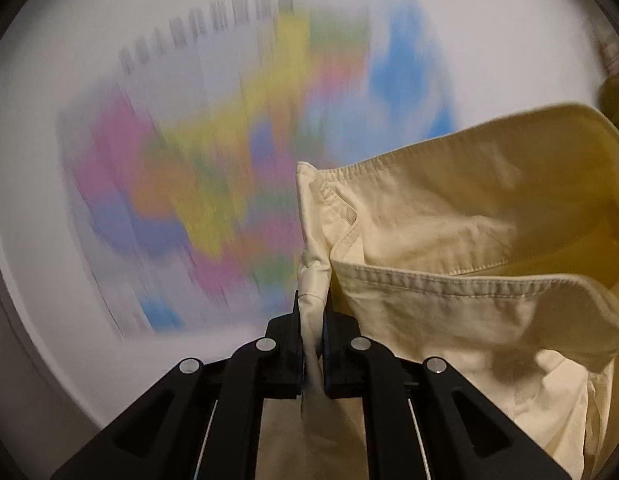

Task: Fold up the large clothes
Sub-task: 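Lift the cream shirt off the stack with both grippers and shake it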

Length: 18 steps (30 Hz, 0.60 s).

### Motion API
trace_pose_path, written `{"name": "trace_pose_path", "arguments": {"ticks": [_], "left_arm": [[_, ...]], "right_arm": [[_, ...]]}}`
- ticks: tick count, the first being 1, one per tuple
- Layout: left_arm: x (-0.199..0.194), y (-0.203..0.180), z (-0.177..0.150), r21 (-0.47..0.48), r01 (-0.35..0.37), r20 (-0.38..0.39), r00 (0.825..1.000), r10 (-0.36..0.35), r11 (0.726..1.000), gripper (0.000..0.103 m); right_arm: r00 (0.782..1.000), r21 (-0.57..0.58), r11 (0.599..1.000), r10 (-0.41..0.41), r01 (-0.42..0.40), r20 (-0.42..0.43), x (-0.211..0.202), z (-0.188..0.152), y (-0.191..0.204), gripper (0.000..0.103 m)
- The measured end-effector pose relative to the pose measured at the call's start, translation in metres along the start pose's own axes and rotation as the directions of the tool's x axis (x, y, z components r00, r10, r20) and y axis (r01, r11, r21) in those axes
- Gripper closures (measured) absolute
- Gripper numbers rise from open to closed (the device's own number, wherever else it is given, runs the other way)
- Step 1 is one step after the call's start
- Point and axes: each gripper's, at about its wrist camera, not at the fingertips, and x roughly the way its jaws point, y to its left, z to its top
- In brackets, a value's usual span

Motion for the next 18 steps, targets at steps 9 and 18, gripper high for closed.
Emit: {"name": "trace_pose_path", "arguments": {"ticks": [9, 18], "left_arm": [[0.23, -0.04, -0.114, -0.095, 0.112, -0.499, 0.855, -0.145, 0.989, 0.087], [0.177, -0.058, -0.107, -0.037, 0.385, -0.507, 0.788, -0.349, 0.922, 0.024]], "right_arm": [[0.872, -0.022, 0.922, -0.373, 0.386, -0.317, 0.127, -0.051, -0.135, 0.083], [0.828, -0.322, 0.868, -0.473, 0.379, -0.301, 0.173, -0.021, -0.086, 0.025]]}}
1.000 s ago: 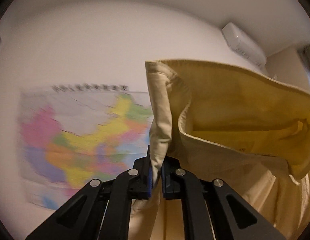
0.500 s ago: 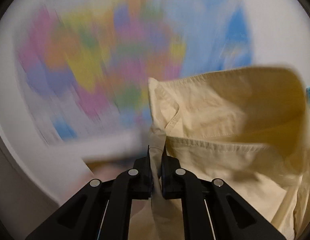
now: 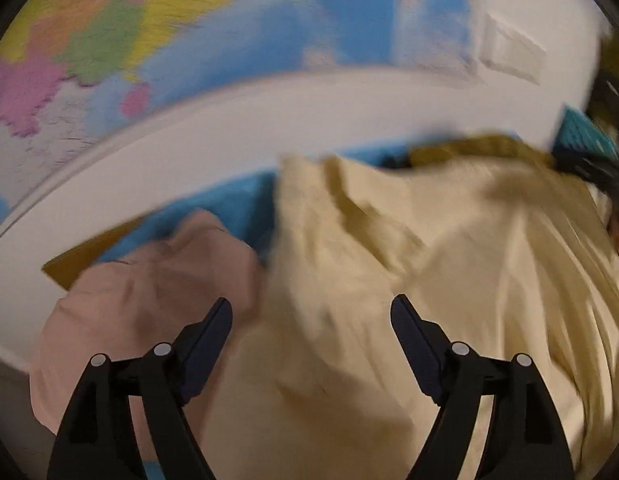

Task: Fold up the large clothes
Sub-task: 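Lift the cream shirt off the stack with both grippers and shake it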

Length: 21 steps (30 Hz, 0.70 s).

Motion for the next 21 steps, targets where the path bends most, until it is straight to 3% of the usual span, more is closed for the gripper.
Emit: {"name": "trace_pose_path", "arguments": {"ticks": [2, 3, 4, 5, 6, 7, 8, 9, 10, 13, 16, 19, 20, 21], "left_arm": [[0.003, -0.014, -0.015, 0.062, 0.026, -0.083, 0.996, -0.021, 0.998, 0.024], [0.004, -0.024, -0.02, 0.101, 0.02, -0.106, 0.994, -0.01, 0.995, 0.024], [0.012, -0.03, -0.027, 0.137, 0.005, -0.13, 0.991, 0.013, 0.991, 0.024], [0.019, -0.037, -0.037, 0.181, -0.011, -0.163, 0.986, 0.041, 0.983, 0.028], [0.023, -0.042, -0.045, 0.222, -0.031, -0.175, 0.982, 0.071, 0.975, 0.051], [0.024, -0.04, -0.048, 0.242, -0.056, -0.175, 0.979, 0.1, 0.969, 0.067], [0.024, -0.037, -0.048, 0.234, -0.075, -0.177, 0.977, 0.118, 0.969, 0.091], [0.019, -0.028, -0.043, 0.189, -0.058, -0.167, 0.982, 0.09, 0.98, 0.1], [0.011, -0.019, -0.037, 0.142, -0.042, -0.141, 0.988, 0.062, 0.989, 0.1], [-0.024, 0.015, -0.003, 0.011, -0.09, 0.003, 0.996, 0.09, 0.996, 0.1], [-0.034, 0.046, 0.023, -0.101, -0.092, 0.069, 0.993, 0.099, 0.991, 0.099], [0.001, 0.063, 0.026, -0.139, -0.128, 0.01, 0.991, 0.131, 0.982, 0.093], [0.017, 0.069, 0.022, -0.156, -0.172, -0.031, 0.985, 0.169, 0.973, 0.083], [0.03, 0.072, 0.02, -0.165, -0.217, -0.071, 0.976, 0.208, 0.962, 0.068]], "right_arm": [[0.996, -0.065, 0.997, -0.046, 0.041, -0.075, 0.025, -0.002, 0.009, 0.036], [0.992, -0.084, 0.996, -0.044, 0.034, -0.118, 0.044, -0.003, 0.012, 0.062], [0.989, -0.085, 0.995, -0.056, 0.045, -0.134, 0.048, -0.005, 0.012, 0.08], [0.989, -0.083, 0.995, -0.062, 0.052, -0.132, 0.049, -0.005, 0.012, 0.086], [0.992, -0.076, 0.996, -0.047, 0.039, -0.114, 0.046, -0.004, 0.012, 0.098], [0.997, -0.047, 0.999, -0.013, 0.009, -0.077, 0.035, 0.0, 0.007, 0.099], [0.999, -0.018, 1.0, 0.022, -0.022, -0.044, 0.026, 0.003, 0.002, 0.101], [0.999, 0.006, 0.999, 0.043, -0.043, -0.011, 0.017, 0.008, -0.003, 0.101], [0.997, 0.029, 0.998, 0.058, -0.059, 0.044, -0.001, 0.016, -0.008, 0.101], [0.989, 0.058, 0.997, 0.038, -0.047, 0.145, -0.027, 0.033, -0.023, 0.101], [0.991, 0.139, 0.99, -0.018, -0.001, 0.133, -0.013, 0.041, -0.044, 0.101], [0.996, 0.174, 0.981, -0.086, 0.081, 0.022, 0.024, 0.031, -0.059, 0.098], [0.993, 0.178, 0.977, -0.121, 0.118, 0.004, 0.032, 0.026, -0.061, 0.095], [0.991, 0.185, 0.974, -0.131, 0.128, 0.004, 0.035, 0.025, -0.059, 0.082]]}}
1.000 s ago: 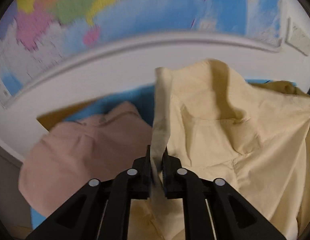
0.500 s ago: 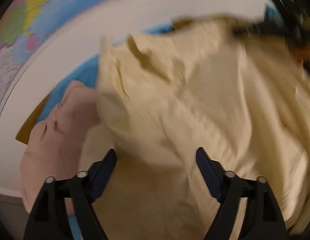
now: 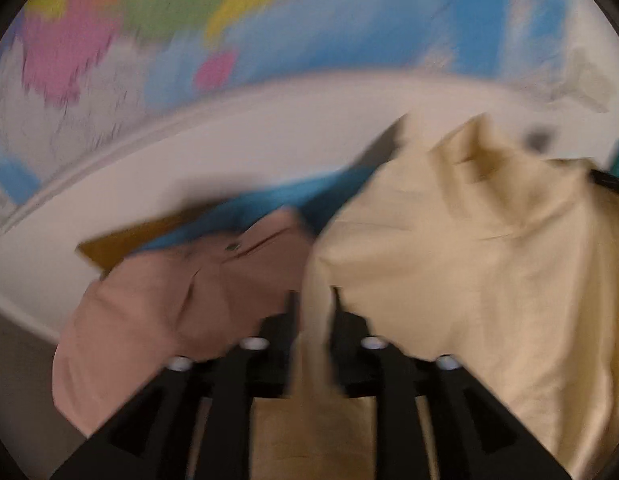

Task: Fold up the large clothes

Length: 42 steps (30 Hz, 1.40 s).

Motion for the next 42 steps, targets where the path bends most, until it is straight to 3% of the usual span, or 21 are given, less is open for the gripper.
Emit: {"name": "trace_pose_path", "arguments": {"ticks": [2, 3, 4, 9, 15, 17, 18, 19, 20, 21, 22, 24, 25, 28, 30, 32, 33, 37, 38, 40, 42], "left_arm": [[0.014, 0.007, -0.006, -0.009, 0.004, -0.037, 0.999, -0.004, 1.0, 0.059], [0.012, 0.013, -0.011, -0.017, 0.019, -0.036, 0.999, -0.019, 1.0, 0.059], [0.006, 0.016, -0.014, -0.023, 0.04, -0.025, 0.999, -0.04, 0.999, 0.058], [-0.054, 0.025, -0.033, -0.012, 0.173, 0.1, 0.98, -0.171, 0.985, 0.037], [-0.102, -0.008, -0.087, 0.134, 0.311, 0.103, 0.94, -0.325, 0.941, 0.022], [-0.104, -0.027, -0.104, 0.205, 0.312, 0.072, 0.941, -0.332, 0.928, 0.021], [-0.101, -0.04, -0.115, 0.246, 0.3, 0.047, 0.946, -0.32, 0.922, 0.021], [-0.094, -0.051, -0.126, 0.282, 0.271, 0.019, 0.957, -0.288, 0.92, 0.021], [-0.088, -0.056, -0.132, 0.301, 0.244, 0.006, 0.966, -0.258, 0.922, 0.028], [-0.081, -0.061, -0.136, 0.321, 0.202, -0.007, 0.977, -0.211, 0.925, 0.048], [-0.074, -0.063, -0.137, 0.325, 0.163, -0.014, 0.986, -0.168, 0.932, 0.06], [-0.073, -0.049, -0.128, 0.258, 0.158, -0.024, 0.987, -0.157, 0.953, 0.09], [-0.077, -0.037, -0.119, 0.216, 0.162, -0.013, 0.987, -0.163, 0.963, 0.095], [-0.101, 0.006, -0.097, 0.098, 0.118, 0.071, 0.99, -0.126, 0.988, 0.099], [-0.113, 0.032, -0.09, 0.036, 0.107, 0.109, 0.988, -0.11, 0.994, 0.099], [-0.11, 0.047, -0.089, 0.022, 0.027, 0.122, 0.992, -0.029, 0.999, 0.098], [-0.101, 0.05, -0.091, 0.036, -0.059, 0.111, 0.992, 0.055, 0.998, 0.092], [-0.056, 0.056, -0.107, 0.027, -0.21, 0.01, 0.978, 0.209, 0.977, 0.072], [-0.054, 0.056, -0.113, 0.027, -0.213, 0.01, 0.977, 0.213, 0.977, 0.066], [-0.062, 0.058, -0.12, -0.009, -0.177, 0.021, 0.984, 0.178, 0.984, 0.049], [-0.088, 0.067, -0.131, -0.061, -0.023, 0.072, 0.997, 0.027, 0.998, 0.044]], "right_arm": [[0.999, 0.034, 0.999, 0.014, -0.015, 0.039, -0.014, -0.006, -0.003, 0.062], [0.997, 0.047, 0.998, 0.03, -0.034, 0.072, -0.03, -0.01, -0.004, 0.037], [0.995, 0.041, 0.998, 0.042, -0.046, 0.091, -0.044, -0.016, -0.002, 0.025], [0.98, -0.022, 0.984, 0.18, -0.179, 0.081, -0.113, -0.071, 0.013, 0.015], [0.959, -0.012, 0.96, 0.281, -0.281, -0.035, -0.15, -0.154, 0.023, 0.014], [0.953, 0.001, 0.955, 0.296, -0.296, -0.064, -0.147, -0.171, 0.026, 0.014], [0.95, -0.004, 0.953, 0.3, -0.301, -0.088, -0.141, -0.178, 0.03, 0.02], [0.947, -0.011, 0.952, 0.304, -0.307, -0.104, -0.137, -0.182, 0.032, 0.042], [0.946, -0.017, 0.951, 0.303, -0.307, -0.115, -0.136, -0.185, 0.031, 0.058], [0.947, -0.022, 0.953, 0.296, -0.301, -0.128, -0.134, -0.183, 0.029, 0.086], [0.957, -0.038, 0.961, 0.269, -0.275, -0.111, -0.139, -0.177, 0.025, 0.094], [0.976, -0.063, 0.975, 0.213, -0.215, -0.035, -0.162, -0.158, 0.013, 0.099], [0.983, -0.073, 0.981, 0.183, -0.182, 0.001, -0.171, -0.15, 0.008, 0.099], [0.991, -0.074, 0.995, 0.069, -0.061, 0.113, -0.209, -0.118, -0.023, 0.099], [0.992, -0.034, 0.999, 0.001, 0.003, 0.123, -0.212, -0.107, -0.047, 0.099], [0.995, -0.009, 0.998, -0.054, 0.055, 0.078, -0.193, -0.109, -0.064, 0.097], [0.993, 0.001, 0.994, -0.113, 0.113, 0.032, -0.173, -0.115, -0.073, 0.094], [0.981, 0.062, 0.982, -0.175, 0.181, -0.081, -0.122, -0.143, -0.088, 0.077], [0.979, 0.07, 0.979, -0.187, 0.193, -0.077, -0.12, -0.148, -0.086, 0.073], [0.974, 0.056, 0.973, -0.224, 0.225, -0.021, -0.133, -0.153, -0.075, 0.051], [0.969, 0.031, 0.972, -0.233, 0.232, 0.075, -0.157, -0.155, -0.056, 0.036]]}}
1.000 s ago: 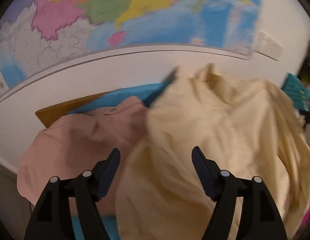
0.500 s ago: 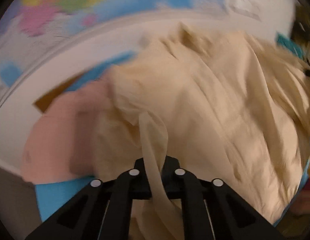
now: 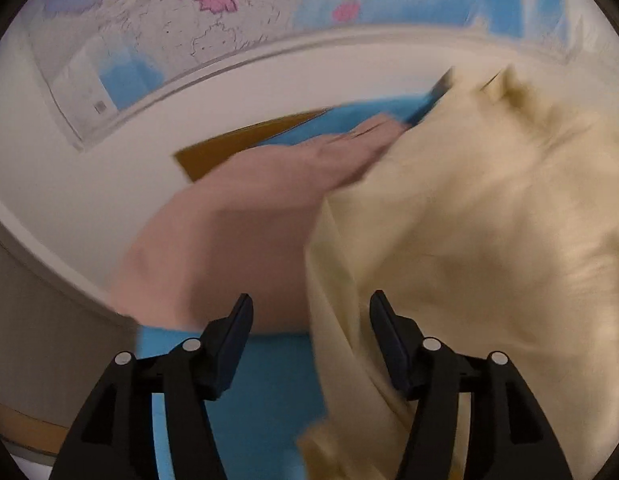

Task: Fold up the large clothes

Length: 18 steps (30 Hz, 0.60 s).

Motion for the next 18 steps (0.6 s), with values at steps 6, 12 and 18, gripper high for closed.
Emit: {"name": "trace_pose_path", "arguments": {"ticks": [6, 12, 18], "left_arm": [[-0.061, -0.024, -0.054, 0.042, 0.263, 0.073, 0.961, -0.265, 0.964, 0.02], [-0.045, -0.05, -0.098, 0.129, 0.139, -0.031, 0.99, -0.136, 0.982, 0.076], [-0.068, 0.037, -0.07, -0.035, -0.131, 0.031, 0.991, 0.132, 0.991, 0.094]], "right_arm": [[0.949, -0.152, 0.956, 0.275, -0.252, 0.155, -0.082, -0.031, 0.069, 0.028], [0.904, -0.238, 0.878, 0.428, -0.416, -0.002, -0.06, -0.075, 0.124, 0.022], [0.874, -0.201, 0.854, 0.484, -0.481, -0.037, -0.054, -0.09, 0.131, 0.026]]}}
